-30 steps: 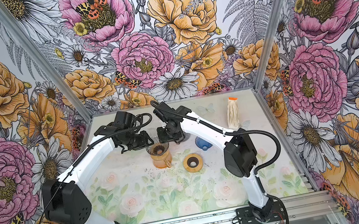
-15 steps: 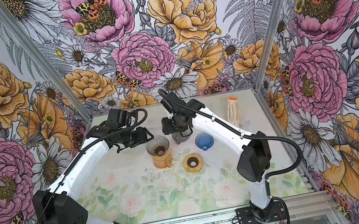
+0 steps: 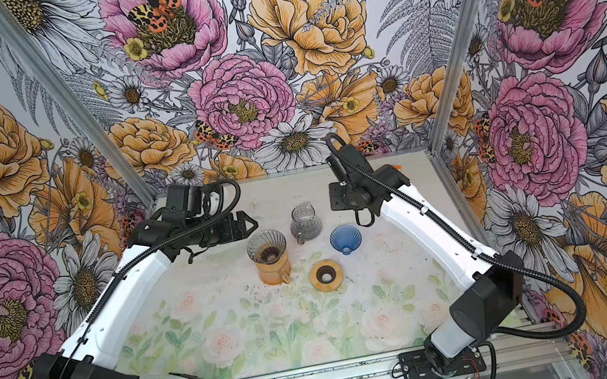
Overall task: Place the coffee filter in the dripper
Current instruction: 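Open both grippers and withdraw the right gripper toward the COFFEE filter pack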
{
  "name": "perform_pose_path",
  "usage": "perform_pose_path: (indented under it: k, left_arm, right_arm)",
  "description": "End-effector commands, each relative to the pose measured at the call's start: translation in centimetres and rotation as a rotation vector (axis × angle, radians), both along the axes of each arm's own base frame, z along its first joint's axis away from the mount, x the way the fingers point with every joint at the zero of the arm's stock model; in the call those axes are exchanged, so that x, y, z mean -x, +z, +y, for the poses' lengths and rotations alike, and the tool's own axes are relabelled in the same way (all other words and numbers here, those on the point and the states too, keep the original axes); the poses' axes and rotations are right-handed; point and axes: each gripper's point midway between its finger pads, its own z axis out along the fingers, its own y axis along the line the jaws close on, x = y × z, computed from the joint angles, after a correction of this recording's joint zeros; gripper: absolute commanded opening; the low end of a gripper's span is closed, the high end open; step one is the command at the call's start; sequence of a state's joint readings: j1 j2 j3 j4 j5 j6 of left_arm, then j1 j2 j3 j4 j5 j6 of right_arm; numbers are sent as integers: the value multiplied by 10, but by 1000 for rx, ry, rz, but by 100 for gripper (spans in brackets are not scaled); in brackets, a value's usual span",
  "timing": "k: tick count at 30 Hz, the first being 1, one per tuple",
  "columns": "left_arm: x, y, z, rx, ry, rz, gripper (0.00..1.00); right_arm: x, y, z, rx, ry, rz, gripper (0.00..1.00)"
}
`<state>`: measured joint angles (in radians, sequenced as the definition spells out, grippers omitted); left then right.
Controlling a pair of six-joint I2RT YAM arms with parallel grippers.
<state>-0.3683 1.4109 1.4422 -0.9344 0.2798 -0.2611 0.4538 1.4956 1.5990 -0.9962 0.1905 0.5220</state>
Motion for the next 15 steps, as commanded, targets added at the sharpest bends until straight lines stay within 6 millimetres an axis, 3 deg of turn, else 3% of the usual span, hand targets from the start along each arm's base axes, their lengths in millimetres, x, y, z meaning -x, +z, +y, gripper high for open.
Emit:
perform_pose_path:
  k: [1,7,15]
  left_arm:
    - [-1,24,-8,1,-39,-123,92]
    - [6,29,-26,47,-81,-188,99]
    - [13,28,-37,132,-78,-271,99]
  right_arm:
    - [-4,1,-47,116,-109,-62,40]
    - [-5,-19,-98,141,-199,-83,34]
    - [-19,-65,-136,102,-269,-61,30]
